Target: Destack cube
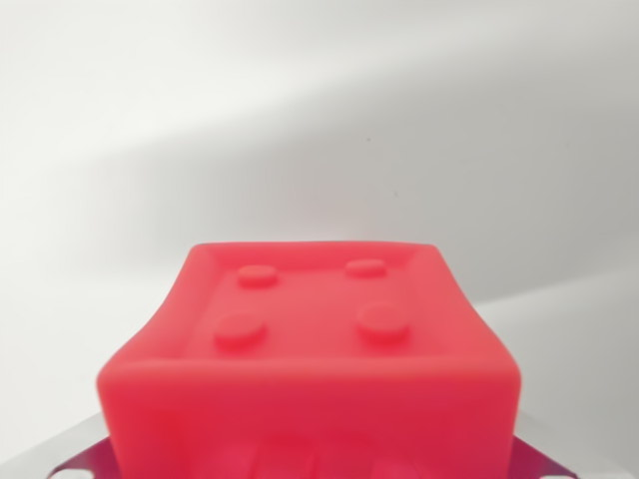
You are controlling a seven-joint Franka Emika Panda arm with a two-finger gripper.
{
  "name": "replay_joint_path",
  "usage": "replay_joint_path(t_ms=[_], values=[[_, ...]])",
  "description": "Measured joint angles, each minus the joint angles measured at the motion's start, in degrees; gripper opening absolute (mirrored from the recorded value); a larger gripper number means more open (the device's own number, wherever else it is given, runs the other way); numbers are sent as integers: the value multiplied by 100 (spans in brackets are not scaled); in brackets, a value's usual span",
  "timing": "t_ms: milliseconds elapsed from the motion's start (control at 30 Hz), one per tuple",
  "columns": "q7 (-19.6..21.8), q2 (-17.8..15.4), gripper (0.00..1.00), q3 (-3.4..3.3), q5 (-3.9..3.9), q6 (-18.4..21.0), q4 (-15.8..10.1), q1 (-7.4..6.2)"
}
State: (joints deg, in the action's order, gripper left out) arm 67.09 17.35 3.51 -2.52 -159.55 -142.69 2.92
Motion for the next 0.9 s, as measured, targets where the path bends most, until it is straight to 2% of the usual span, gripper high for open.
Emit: replay_joint_path(t_ms=[233,667,900], values=[[26,298,0,-49,-38,-259,54,-37],[31,733,0,-140,-43,-582,166,-127],[31,874,0,-167,-43,-691,202,-153]])
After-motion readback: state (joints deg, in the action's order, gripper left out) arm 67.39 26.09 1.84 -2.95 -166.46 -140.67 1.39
